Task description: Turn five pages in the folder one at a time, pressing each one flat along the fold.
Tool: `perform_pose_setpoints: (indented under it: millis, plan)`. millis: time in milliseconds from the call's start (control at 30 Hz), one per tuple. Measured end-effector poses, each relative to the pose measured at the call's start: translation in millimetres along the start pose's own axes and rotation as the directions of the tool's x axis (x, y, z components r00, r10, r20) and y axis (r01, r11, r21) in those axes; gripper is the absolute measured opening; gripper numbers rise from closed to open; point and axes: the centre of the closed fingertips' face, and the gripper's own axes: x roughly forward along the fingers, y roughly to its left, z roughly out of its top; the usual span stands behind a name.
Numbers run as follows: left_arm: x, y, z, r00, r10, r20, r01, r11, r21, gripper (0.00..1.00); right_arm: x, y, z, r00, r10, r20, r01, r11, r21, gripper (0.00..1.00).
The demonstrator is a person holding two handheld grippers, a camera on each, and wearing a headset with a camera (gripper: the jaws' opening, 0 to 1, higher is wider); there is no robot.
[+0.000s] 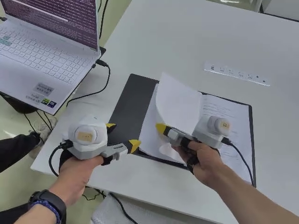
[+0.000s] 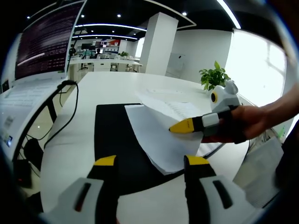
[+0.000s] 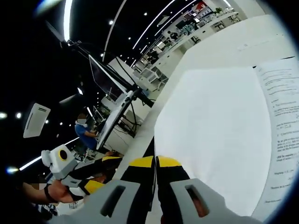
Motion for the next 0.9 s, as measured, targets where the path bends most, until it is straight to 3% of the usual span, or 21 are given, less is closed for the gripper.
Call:
perform_pose_setpoints:
  millis: [233, 667, 900]
  plan:
    - [0.4, -1.4, 0.5, 0.9999, -0.01, 0.005, 0.01, 1.0, -0.002, 0.55, 9.7, -5.3, -6.2, 0.9998, -0.006, -0.019, 0.007, 1.0, 0.015, 0.0]
    - [1.2, 7.2, -9.1, 0.9999, -0.007, -0.009, 0.007, 1.0, -0.021, 0.55, 24.3, -23.3, -20.5, 0.9979, -0.031, -0.058, 0.034, 0.998, 0.047, 0.01]
    - [3.2, 11.4, -10.0, 0.9999, -0.003, -0.016, 0.003, 1.0, -0.023, 0.55, 30.3, -24.2, -22.8, 0.9978, -0.024, -0.062, 0.027, 0.998, 0.056, 0.02]
